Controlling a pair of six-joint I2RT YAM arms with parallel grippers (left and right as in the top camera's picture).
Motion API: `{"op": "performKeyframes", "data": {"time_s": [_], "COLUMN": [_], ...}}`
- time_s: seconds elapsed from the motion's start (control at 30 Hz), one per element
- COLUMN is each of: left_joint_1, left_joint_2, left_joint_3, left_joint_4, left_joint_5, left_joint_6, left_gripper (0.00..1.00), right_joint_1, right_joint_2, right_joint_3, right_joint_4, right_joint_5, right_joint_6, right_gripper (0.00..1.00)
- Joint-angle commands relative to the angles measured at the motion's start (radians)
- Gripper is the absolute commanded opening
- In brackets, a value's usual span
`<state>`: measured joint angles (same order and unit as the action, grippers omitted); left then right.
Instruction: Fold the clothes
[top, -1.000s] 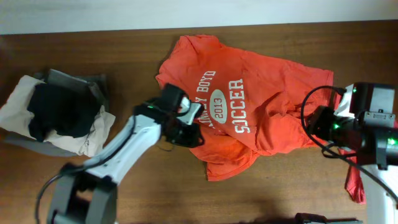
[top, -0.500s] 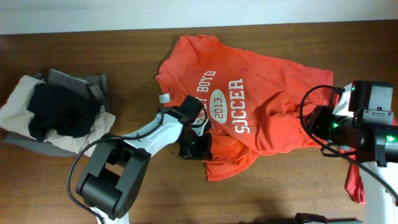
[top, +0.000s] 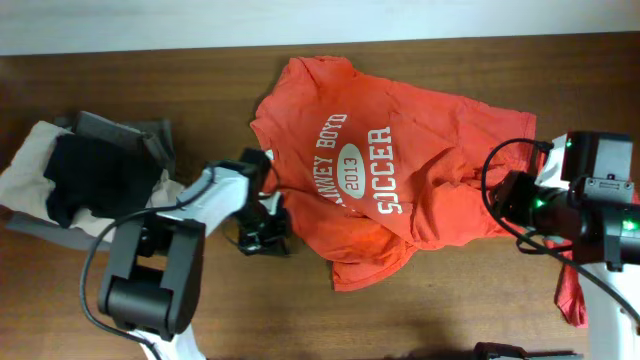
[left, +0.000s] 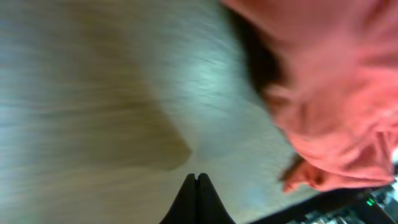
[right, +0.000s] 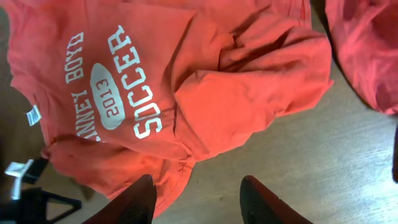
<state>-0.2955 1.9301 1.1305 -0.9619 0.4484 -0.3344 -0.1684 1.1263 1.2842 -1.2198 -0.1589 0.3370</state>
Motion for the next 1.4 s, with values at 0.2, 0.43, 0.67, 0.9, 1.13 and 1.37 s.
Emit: {"op": "performKeyframes", "data": {"time_s": [0.2,0.43,0.67,0.9,1.13,1.37], "left_joint_1": [-0.096,-0.190,-0.370,-0.359,-0.289,-0.158], "left_joint_2": [-0.223,-0.283,-0.175,-0.060,0.032,0.040], "left_joint_3": [0.007,0.007,0.007,0.007,0.007,0.007], "left_joint_4": [0.113,0.322,0.408,0.430,0.424,0.192], "left_joint_5": [-0.121,-0.183,-0.322,-0.204,-0.128,-0.126], "left_joint_6": [0.068,0.022,-0.192,-0.305,-0.411,-0.518], "left_gripper": [0.06,0.13,0.00,0.00,0.00,0.01], "right_joint_1": [0.005,0.005,0.005,0.005,0.005,0.005], "right_joint_2": [-0.027,-0.027,-0.027,-0.027,-0.043,-0.101], "right_joint_3": [-0.001,-0.001,-0.002,-0.001,-0.001,-0.001], "right_joint_4": [0.013,0.013,0.008,-0.010,-0.028,-0.020], "right_joint_5": [-0.002,-0.002,-0.003,-0.007,-0.013,-0.005], "right_joint_6": [-0.053,-0.053,-0.052,-0.052,-0.052,-0.052], "right_gripper": [0.49,0.49,0.49,0.49,0.47,0.48]}}
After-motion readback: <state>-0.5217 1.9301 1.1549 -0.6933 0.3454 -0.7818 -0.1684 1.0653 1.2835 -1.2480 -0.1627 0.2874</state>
